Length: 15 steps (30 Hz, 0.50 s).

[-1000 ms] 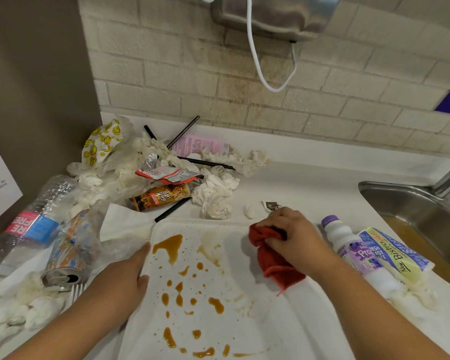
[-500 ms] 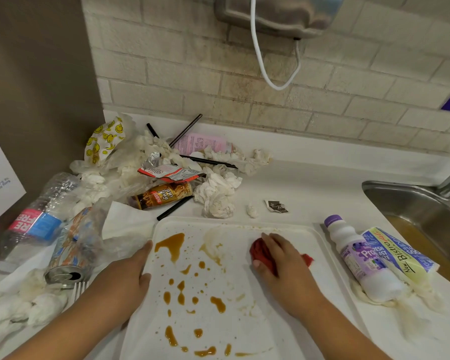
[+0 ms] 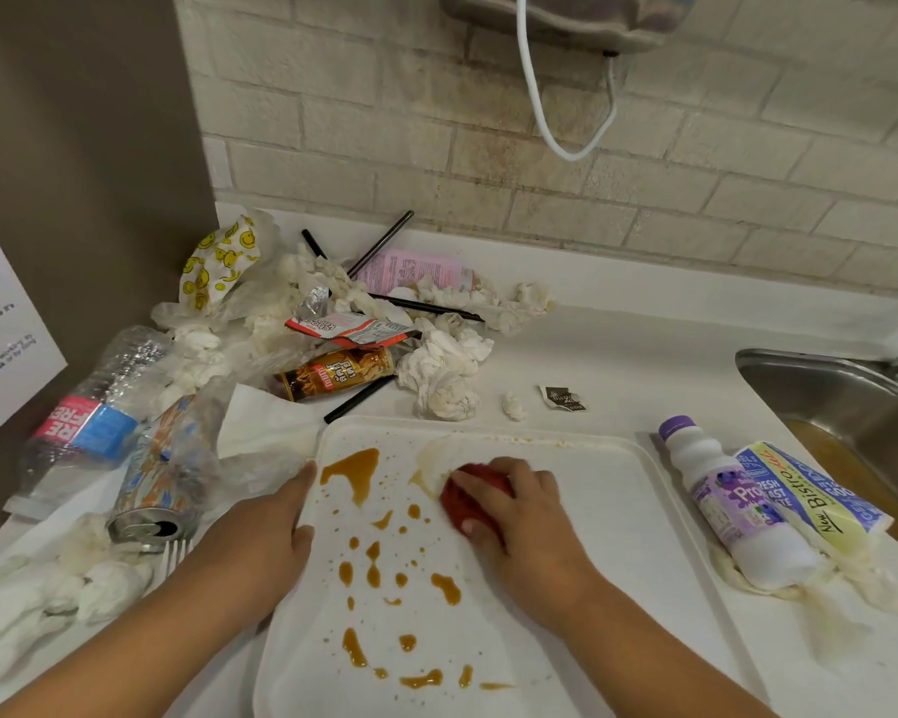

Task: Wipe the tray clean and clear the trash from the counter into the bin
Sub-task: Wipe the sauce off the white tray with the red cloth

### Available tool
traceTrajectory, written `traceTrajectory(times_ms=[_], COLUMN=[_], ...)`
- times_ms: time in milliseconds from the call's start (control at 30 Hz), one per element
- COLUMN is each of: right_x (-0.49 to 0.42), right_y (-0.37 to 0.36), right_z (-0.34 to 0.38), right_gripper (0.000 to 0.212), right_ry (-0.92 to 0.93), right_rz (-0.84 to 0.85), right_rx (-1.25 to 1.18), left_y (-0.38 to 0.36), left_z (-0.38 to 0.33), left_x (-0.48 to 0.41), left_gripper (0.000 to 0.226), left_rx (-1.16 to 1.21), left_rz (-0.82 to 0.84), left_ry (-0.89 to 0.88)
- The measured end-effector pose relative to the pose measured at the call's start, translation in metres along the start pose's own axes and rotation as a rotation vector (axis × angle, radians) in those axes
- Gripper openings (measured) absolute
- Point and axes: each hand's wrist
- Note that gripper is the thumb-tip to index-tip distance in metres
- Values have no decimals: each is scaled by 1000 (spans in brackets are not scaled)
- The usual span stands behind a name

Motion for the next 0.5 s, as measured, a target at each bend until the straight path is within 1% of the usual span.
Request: traceTrajectory(times_ms=[67,133,167,267,300,367,433,500], right_x=[6,3,-1,-17,-20,-19,-11,-10], right_y=[0,7,10,10,7,1,1,7], right_z=[7,-3,-10,-17,-11,4,12,5], right_gripper=[45,45,45,47,48,51,48,45], right_ry=[122,141,108,-59,-72,10,151,231], right_rz=[94,126,109,-19,-43,-8,83,145], right_rx=[-22,-34,-34,8,17,-6,-40,-55], left_y=[1,2,2,4,5,6,8,7], left_z=[0,-1,-1,-3,-1,6,12,14], left_x=[1,2,2,6,9,18,27,31], left_gripper=[66,66,66,64,63,58,50,50], left_rx=[24,43,48,89,123,213,267,319], left_rz=[-3,-9,-6,-5,-14,-38,-35,-30], left_ry=[-2,0,2,5,-3,-24,-24,-5])
Point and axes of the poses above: each hand's wrist, its own x-axis away from the middle knuckle, its own y-axis out of the back of the hand, z = x × y, and after that the axes turned 1 degree about y, right-handed
